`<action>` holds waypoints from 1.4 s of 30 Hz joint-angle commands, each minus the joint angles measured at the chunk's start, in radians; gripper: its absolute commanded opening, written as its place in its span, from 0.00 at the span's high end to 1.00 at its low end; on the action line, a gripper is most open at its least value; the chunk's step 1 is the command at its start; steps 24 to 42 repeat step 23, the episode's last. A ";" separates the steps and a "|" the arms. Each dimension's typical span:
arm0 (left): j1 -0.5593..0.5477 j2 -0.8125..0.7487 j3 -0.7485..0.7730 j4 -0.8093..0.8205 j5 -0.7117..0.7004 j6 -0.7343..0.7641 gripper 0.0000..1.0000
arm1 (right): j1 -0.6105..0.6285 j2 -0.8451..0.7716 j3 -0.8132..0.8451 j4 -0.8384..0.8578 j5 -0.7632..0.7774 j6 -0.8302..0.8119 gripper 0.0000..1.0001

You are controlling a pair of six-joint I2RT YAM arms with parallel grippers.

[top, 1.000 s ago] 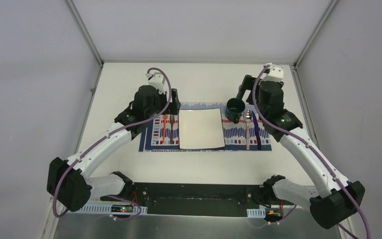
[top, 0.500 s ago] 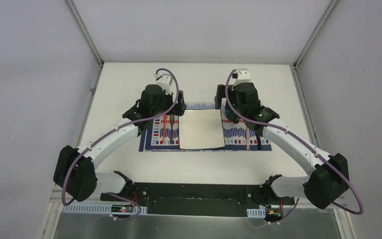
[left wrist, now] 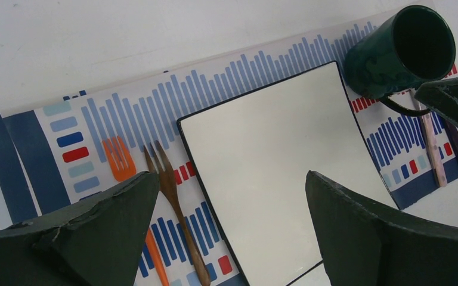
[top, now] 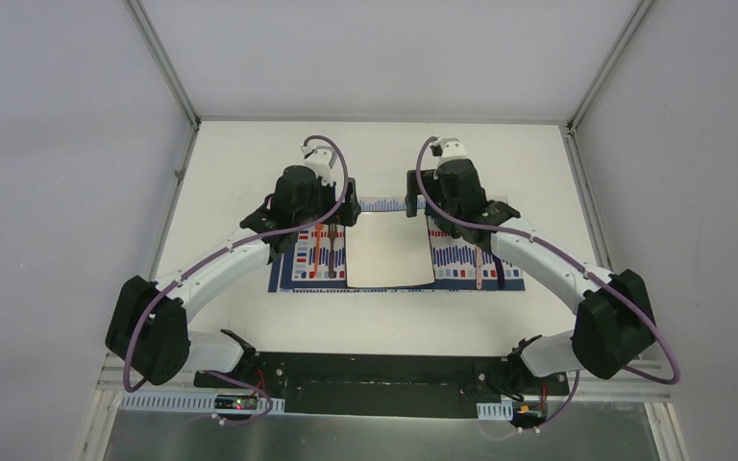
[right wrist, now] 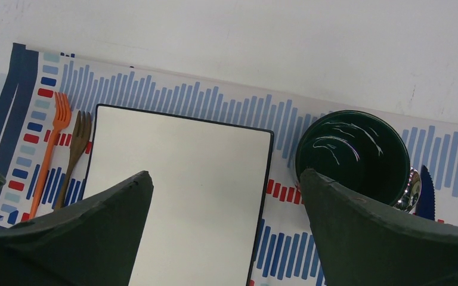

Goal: Set the dinner table for one person

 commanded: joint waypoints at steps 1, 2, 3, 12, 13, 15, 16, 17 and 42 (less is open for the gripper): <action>-0.002 -0.020 -0.015 0.047 -0.014 0.007 0.01 | 0.007 0.006 0.087 -0.016 0.011 0.007 0.00; -0.002 -0.018 -0.012 0.048 -0.011 0.006 0.01 | 0.010 0.003 0.096 -0.025 0.022 0.014 0.00; -0.002 -0.015 -0.007 0.048 -0.009 0.005 0.01 | 0.013 -0.002 0.105 -0.031 0.031 0.021 0.00; -0.002 -0.003 0.009 0.047 0.001 0.000 0.01 | 0.028 -0.103 0.091 -0.017 0.038 0.017 0.00; -0.002 -0.004 0.010 0.046 0.005 -0.001 0.01 | 0.030 -0.108 0.091 -0.018 0.039 0.020 0.00; -0.002 -0.009 0.011 0.043 0.012 -0.003 0.01 | 0.032 -0.113 0.092 -0.018 0.041 0.020 0.00; -0.002 -0.014 0.009 0.042 0.011 -0.003 0.01 | 0.032 -0.114 0.092 -0.018 0.043 0.021 0.00; -0.002 -0.018 0.006 0.041 0.008 -0.003 0.01 | 0.034 -0.114 0.092 -0.017 0.043 0.022 0.00; -0.002 -0.064 -0.013 0.030 -0.012 -0.003 0.01 | 0.045 -0.071 0.126 -0.038 0.084 0.015 0.00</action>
